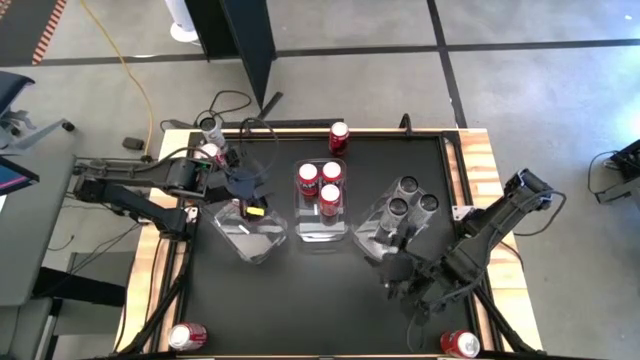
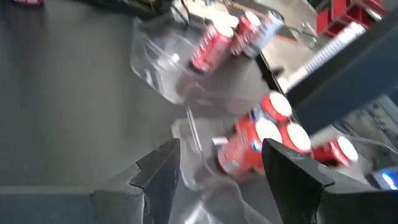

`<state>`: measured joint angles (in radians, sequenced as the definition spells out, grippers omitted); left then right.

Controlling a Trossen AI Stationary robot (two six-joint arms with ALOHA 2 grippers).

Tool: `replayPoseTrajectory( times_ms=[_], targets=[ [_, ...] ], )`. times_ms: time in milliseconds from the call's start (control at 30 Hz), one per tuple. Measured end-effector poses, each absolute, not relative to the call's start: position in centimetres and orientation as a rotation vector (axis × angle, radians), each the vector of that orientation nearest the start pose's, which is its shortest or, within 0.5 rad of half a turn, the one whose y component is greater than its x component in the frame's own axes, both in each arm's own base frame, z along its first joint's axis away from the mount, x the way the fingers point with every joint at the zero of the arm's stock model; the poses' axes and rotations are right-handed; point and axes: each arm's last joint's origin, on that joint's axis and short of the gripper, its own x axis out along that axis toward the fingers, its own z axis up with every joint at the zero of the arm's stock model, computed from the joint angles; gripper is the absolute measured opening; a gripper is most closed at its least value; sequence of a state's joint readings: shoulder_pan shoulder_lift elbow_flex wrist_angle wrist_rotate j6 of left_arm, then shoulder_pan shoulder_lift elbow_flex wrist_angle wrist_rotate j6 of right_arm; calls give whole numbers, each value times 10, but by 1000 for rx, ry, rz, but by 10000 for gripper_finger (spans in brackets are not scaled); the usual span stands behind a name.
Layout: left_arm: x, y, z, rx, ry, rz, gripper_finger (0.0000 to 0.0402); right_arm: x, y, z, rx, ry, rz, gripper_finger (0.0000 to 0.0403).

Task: Sort soda cans
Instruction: Put the bottom left red soda can into the left transparent bin

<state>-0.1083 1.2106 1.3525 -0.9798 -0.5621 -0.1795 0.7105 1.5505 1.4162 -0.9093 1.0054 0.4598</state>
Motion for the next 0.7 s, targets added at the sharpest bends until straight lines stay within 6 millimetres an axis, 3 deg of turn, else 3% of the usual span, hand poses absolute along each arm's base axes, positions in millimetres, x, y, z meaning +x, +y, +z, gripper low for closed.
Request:
replayPoseTrajectory(
  times_ms=[133, 333, 700],
  targets=[
    [210, -22, 364, 34, 955, 293, 345, 259, 187, 329, -360, 534, -356, 244],
    [178, -62, 352, -48, 1260, 20, 345, 263, 184, 329, -385, 534, -363, 244],
    [128, -134, 350, -294, 1464, -54, 345, 279, 171, 333, -326, 485, -438, 244]
  ],
)
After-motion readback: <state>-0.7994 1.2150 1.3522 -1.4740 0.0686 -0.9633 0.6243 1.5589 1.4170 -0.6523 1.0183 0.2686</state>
